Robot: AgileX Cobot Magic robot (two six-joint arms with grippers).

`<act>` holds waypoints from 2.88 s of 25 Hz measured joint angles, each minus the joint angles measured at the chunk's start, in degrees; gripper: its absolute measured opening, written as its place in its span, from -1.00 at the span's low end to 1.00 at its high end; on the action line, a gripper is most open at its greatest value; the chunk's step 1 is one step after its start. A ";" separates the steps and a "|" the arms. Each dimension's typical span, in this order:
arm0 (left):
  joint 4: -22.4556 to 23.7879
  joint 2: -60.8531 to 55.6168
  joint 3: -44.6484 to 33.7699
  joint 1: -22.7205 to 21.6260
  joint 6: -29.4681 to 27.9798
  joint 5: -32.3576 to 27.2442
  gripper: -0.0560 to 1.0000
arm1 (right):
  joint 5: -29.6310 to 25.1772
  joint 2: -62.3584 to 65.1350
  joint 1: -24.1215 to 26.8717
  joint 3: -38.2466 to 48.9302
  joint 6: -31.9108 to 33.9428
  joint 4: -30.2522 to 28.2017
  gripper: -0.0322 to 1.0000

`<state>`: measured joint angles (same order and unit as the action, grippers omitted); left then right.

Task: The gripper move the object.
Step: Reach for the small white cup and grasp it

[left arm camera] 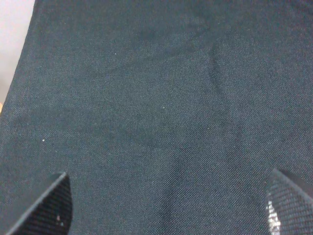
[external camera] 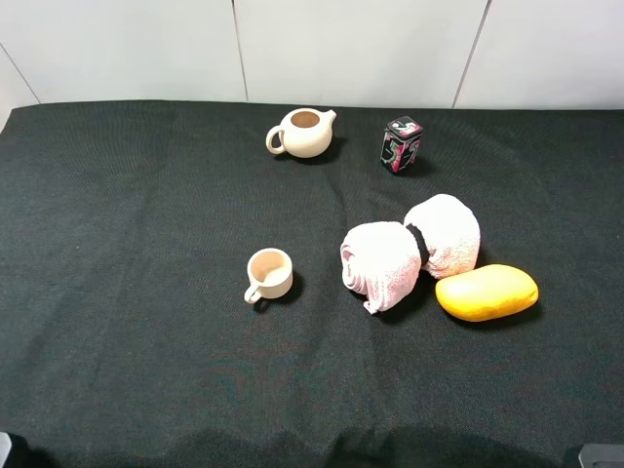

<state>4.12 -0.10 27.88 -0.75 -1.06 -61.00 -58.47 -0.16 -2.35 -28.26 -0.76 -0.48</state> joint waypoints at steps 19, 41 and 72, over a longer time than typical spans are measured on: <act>0.00 0.00 0.00 0.00 0.07 0.00 0.68 | 0.00 0.00 0.00 0.00 0.00 0.00 0.41; 0.00 0.00 0.00 0.00 0.07 0.00 0.68 | 0.00 0.00 0.00 0.00 0.00 0.00 0.41; -2.26 2.73 1.71 0.00 -0.92 3.13 0.67 | 0.00 0.00 0.00 0.00 0.00 0.00 0.41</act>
<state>1.86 2.62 29.59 -0.75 -1.98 -57.87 -58.47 -0.16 -2.35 -28.26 -0.76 -0.48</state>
